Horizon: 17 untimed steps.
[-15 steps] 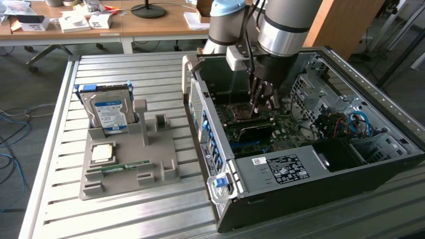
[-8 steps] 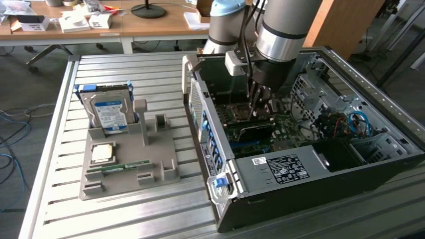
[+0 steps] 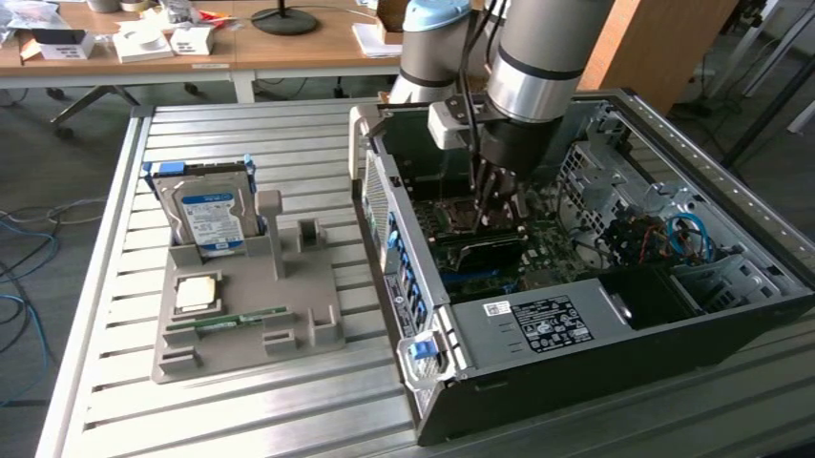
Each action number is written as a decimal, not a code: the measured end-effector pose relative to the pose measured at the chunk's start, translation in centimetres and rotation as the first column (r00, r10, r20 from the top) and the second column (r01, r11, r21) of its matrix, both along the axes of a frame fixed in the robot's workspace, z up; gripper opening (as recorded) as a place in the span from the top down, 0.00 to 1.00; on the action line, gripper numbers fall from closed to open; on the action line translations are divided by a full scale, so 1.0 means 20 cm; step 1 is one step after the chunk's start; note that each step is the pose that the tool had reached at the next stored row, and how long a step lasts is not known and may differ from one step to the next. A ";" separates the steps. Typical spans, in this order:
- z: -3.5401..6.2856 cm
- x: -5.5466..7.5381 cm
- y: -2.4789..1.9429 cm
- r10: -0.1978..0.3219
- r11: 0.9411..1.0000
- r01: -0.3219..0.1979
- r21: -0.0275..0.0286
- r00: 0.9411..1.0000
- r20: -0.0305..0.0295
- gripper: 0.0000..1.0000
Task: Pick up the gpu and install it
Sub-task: 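Press down on the gpu until it lock into place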
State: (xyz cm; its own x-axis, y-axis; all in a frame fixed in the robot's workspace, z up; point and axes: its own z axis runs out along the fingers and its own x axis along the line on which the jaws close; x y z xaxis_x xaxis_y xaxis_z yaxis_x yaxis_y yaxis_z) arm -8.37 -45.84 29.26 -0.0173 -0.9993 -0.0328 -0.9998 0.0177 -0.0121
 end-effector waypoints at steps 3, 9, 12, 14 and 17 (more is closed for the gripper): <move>-0.004 -0.01 0.011 0.000 1.000 0.000 0.000 1.000 0.000 0.89; -0.043 -0.02 0.014 0.000 1.000 0.000 0.000 1.000 0.001 0.89; -0.052 -0.02 0.014 0.000 1.000 0.000 0.000 1.000 0.001 0.89; -0.052 -0.02 0.014 0.000 1.000 0.000 0.000 1.000 0.001 0.89; -0.061 -0.02 0.014 0.000 1.000 0.000 0.000 1.000 0.001 0.89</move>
